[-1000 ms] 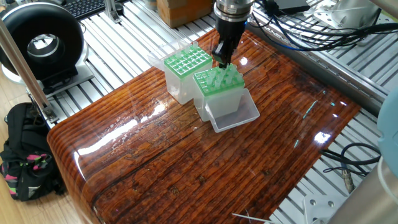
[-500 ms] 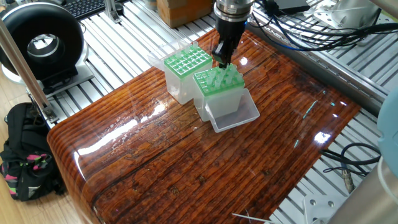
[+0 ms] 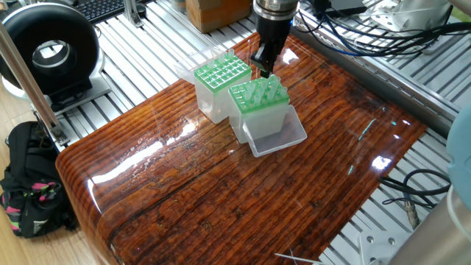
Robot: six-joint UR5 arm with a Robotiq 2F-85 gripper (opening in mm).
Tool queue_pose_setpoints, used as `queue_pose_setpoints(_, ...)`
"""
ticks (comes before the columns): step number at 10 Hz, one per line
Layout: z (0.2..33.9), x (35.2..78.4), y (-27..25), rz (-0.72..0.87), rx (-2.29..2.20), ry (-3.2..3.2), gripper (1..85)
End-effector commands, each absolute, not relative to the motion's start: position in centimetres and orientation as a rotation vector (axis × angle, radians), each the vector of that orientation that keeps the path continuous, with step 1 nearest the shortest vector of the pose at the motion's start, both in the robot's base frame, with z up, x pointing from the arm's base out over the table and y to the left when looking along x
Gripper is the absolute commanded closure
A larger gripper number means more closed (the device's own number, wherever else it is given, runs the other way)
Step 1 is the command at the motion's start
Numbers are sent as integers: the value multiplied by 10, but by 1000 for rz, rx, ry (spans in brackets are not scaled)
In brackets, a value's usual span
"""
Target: Transfer all large pipette tips from one holder to another
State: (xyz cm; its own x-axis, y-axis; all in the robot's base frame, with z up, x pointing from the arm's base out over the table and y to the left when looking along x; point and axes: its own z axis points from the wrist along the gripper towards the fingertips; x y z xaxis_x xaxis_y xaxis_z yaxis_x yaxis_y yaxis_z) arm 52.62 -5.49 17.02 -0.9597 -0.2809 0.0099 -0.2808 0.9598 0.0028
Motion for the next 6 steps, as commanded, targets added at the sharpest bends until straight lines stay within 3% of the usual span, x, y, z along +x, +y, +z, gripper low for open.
queue_pose_setpoints(1, 181, 527, -53, -10, 443, -3093, 740)
queue_pose_setpoints(6, 208, 535, -52, -7, 450, -3061, 743)
